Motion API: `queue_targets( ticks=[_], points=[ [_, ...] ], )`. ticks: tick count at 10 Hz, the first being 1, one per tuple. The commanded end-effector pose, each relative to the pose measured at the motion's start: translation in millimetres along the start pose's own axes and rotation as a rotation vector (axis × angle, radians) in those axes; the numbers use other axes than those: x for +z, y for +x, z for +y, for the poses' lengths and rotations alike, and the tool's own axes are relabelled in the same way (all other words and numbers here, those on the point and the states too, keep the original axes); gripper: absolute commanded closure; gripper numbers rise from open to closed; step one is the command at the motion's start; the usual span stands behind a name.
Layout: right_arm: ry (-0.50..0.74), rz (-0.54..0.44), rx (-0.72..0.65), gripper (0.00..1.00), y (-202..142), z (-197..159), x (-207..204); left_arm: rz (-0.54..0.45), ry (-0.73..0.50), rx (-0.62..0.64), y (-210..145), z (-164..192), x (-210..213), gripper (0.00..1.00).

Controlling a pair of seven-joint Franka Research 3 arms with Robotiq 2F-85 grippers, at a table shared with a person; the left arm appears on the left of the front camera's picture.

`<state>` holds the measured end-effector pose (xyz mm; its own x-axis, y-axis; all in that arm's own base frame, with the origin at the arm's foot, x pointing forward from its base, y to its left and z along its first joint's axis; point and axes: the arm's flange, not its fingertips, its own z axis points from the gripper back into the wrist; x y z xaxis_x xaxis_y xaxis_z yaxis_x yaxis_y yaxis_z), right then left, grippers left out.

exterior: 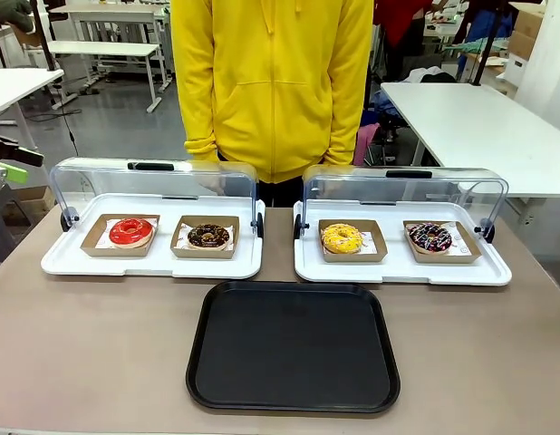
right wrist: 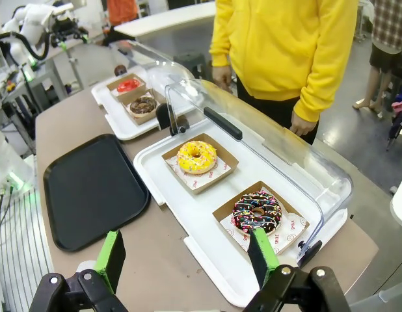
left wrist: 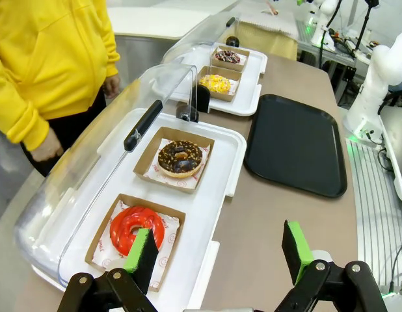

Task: Move the second donut from the left to the tray.
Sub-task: Pick up the Paper togo box containing the Donut indicated by the person and place it on the Handle tray.

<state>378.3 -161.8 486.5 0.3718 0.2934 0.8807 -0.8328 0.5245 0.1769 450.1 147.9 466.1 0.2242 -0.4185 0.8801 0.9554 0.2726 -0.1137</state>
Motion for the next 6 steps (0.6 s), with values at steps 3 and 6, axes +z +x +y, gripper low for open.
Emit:
queue_targets(
  ticks=[3,6],
  points=[
    [-0.001,-0.027,0.015,0.0,0.7,-0.6,-1.4,-0.005,-0.003,-0.001,0.0,-1.1,-0.3,0.0],
    [-0.001,-0.027,0.015,0.0,0.7,-0.6,-1.4,-0.005,-0.003,-0.001,0.0,-1.1,-0.3,0.0]
  ],
)
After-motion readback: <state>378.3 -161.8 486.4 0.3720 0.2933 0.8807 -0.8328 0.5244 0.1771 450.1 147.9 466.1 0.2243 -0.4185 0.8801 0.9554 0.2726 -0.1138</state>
